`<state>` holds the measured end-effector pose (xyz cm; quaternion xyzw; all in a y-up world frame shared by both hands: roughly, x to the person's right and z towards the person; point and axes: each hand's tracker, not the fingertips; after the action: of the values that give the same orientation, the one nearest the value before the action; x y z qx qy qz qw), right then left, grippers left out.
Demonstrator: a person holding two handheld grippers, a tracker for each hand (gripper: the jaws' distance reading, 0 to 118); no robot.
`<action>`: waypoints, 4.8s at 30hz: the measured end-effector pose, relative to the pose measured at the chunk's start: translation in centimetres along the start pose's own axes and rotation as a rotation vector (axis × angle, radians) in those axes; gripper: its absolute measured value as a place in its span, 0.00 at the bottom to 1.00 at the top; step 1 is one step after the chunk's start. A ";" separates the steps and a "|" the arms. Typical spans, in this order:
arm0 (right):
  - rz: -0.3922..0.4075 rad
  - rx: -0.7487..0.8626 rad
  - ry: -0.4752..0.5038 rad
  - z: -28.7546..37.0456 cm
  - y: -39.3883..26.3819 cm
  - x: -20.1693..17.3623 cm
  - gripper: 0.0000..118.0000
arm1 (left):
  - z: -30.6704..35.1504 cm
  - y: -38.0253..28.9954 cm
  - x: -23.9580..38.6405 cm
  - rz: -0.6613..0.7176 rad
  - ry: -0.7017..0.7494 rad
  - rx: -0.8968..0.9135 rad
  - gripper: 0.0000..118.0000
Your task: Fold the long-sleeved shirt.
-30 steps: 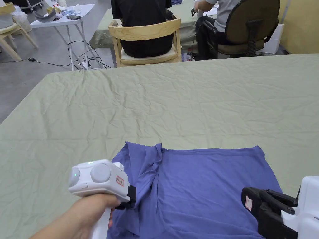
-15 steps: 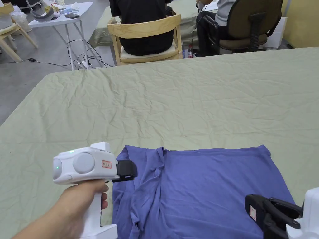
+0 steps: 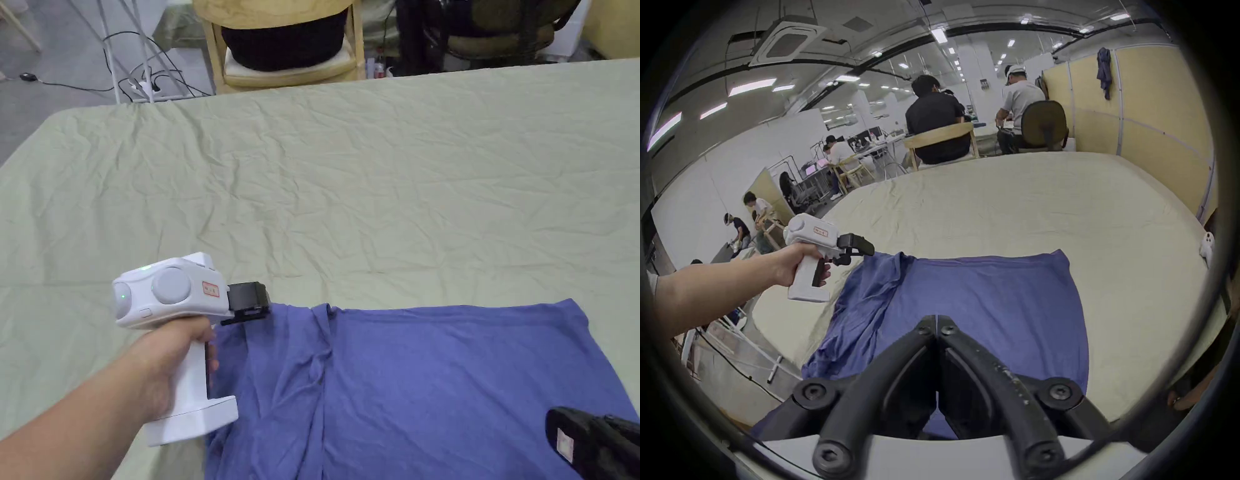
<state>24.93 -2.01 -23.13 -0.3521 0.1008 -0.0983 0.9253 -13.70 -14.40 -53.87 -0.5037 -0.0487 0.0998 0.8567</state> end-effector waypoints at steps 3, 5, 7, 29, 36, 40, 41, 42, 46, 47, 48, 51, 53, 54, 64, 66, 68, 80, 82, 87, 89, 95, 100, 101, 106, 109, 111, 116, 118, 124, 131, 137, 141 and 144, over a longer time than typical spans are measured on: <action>-0.012 -0.037 -0.023 -2.9 1.2 1.4 0.02 | -0.9 -1.0 1.3 -0.071 -0.005 -0.060 0.79; -0.022 -0.071 -0.045 -5.1 2.5 2.9 0.02 | -2.1 -0.5 0.9 -0.181 0.035 -0.057 0.29; -0.028 -0.093 -0.113 -8.3 4.7 5.2 0.17 | -0.8 -0.8 1.6 -0.229 -0.006 -0.026 0.11; -0.024 -0.409 -0.302 -19.0 10.9 13.1 0.05 | 7.7 -2.5 -0.7 -0.250 -0.166 0.107 0.10; 0.131 -0.273 -0.233 -8.0 9.5 10.1 0.05 | 14.5 -6.6 -1.9 -0.347 -0.203 0.167 0.10; 0.186 -0.306 -0.245 -3.4 4.3 9.7 0.05 | 17.6 -11.0 -2.9 -0.395 -0.209 0.165 0.10; 0.185 -0.319 -0.244 -2.7 2.6 9.7 0.05 | 18.0 -12.2 -3.1 -0.400 -0.209 0.148 0.10; 0.172 -0.339 -0.237 -2.2 1.3 9.9 0.05 | 18.3 -13.3 -3.3 -0.407 -0.211 0.127 0.10; 0.094 -0.451 -0.225 -1.7 -4.9 11.2 0.05 | 17.9 -18.7 -4.1 -0.428 -0.193 0.004 0.10; 0.092 -0.484 -0.230 -2.1 -6.5 11.5 0.05 | 17.0 -20.3 -4.4 -0.419 -0.168 -0.039 0.10; 0.088 -0.509 -0.233 -2.5 -7.4 11.6 0.05 | 16.1 -21.4 -4.6 -0.418 -0.141 -0.082 0.10; 0.069 -0.525 -0.228 -4.0 -9.5 11.8 0.05 | 13.2 -23.4 -5.7 -0.340 -0.090 -0.144 0.10; 0.047 -0.554 -0.245 -5.1 -10.0 11.7 0.05 | 12.3 -23.2 -6.7 -0.256 -0.118 -0.091 0.10; 0.037 -0.565 -0.249 -5.7 -10.1 11.8 0.05 | 12.2 -23.1 -6.7 -0.246 -0.122 -0.088 0.11; -0.039 -0.455 -0.296 -2.1 -9.4 13.8 0.68 | 16.2 -21.3 -8.4 0.034 0.007 -0.021 0.96; -0.054 -0.375 -0.323 0.2 -8.8 13.6 1.00 | 18.4 -21.1 -8.5 0.105 -0.050 0.049 0.96; -0.118 -0.234 -0.251 3.1 -7.4 12.6 0.95 | 20.5 -21.4 -7.8 0.112 -0.105 0.043 0.95; -0.228 -0.261 0.029 -0.9 -6.3 12.3 0.02 | 16.1 -20.9 -8.6 0.159 -0.412 -0.174 0.93; -0.259 -0.252 0.109 -1.4 -6.4 12.2 0.02 | 15.6 -20.8 -9.2 0.125 -0.418 -0.139 0.91; -0.323 -0.280 0.292 -3.0 -7.6 13.2 0.01 | 11.5 -20.2 -9.1 0.106 -0.423 -0.176 0.92; -0.343 -0.294 0.339 -4.0 -7.9 13.3 0.01 | 9.8 -20.2 -8.1 0.176 -0.453 -0.201 0.92; -0.314 -0.319 0.232 -6.1 -7.6 12.3 0.01 | 7.1 -19.5 -5.1 0.147 -0.479 -0.151 0.99; -0.322 -0.323 0.229 -6.8 -7.3 10.8 0.01 | 9.1 -19.0 -3.8 -0.068 -0.336 -0.146 0.33; -0.300 -0.328 0.217 -6.7 -7.1 10.4 0.01 | 9.7 -19.1 -3.5 -0.079 -0.352 -0.137 0.32; -0.184 -0.321 0.148 -5.8 -5.4 8.0 0.02 | 12.6 -18.1 -4.8 0.049 -0.421 -0.091 0.28; -0.193 -0.260 0.171 -5.1 -4.0 7.1 0.02 | 14.4 -16.9 -6.5 0.170 -0.494 -0.056 0.28; -0.184 -0.216 0.170 -5.0 -3.1 6.5 0.02 | 15.4 -16.2 -7.7 0.175 -0.481 -0.034 0.28; -0.198 -0.131 0.113 -5.8 -1.7 5.6 0.02 | 17.9 -14.7 -10.3 0.150 -0.373 -0.001 0.28; -0.258 -0.107 0.147 -5.9 -1.5 5.3 0.02 | 19.7 -14.2 -12.9 0.185 -0.310 0.041 0.28; -0.263 -0.094 0.138 -4.1 -1.3 4.6 0.02 | 23.8 -14.3 -17.7 0.347 -0.121 0.172 0.28; -0.262 -0.083 0.118 -2.0 -1.7 4.6 0.02 | 24.9 -15.2 -13.3 0.285 0.036 0.123 0.28; -0.362 -0.104 0.086 -1.1 -2.7 4.4 0.02 | 22.6 -15.6 1.2 0.096 0.006 0.138 0.29; -0.391 -0.115 0.064 -0.4 -3.4 4.6 0.02 | 16.5 -17.3 10.2 -0.101 -0.001 0.059 0.29; -0.416 -0.124 0.038 0.7 -3.6 4.9 0.02 | 11.7 -19.4 14.2 -0.158 0.055 -0.056 0.30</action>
<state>29.42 -5.45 -20.79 -0.4198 0.0494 -0.2872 0.8595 0.41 -10.50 -31.46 -0.5248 -0.0676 0.0169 0.8484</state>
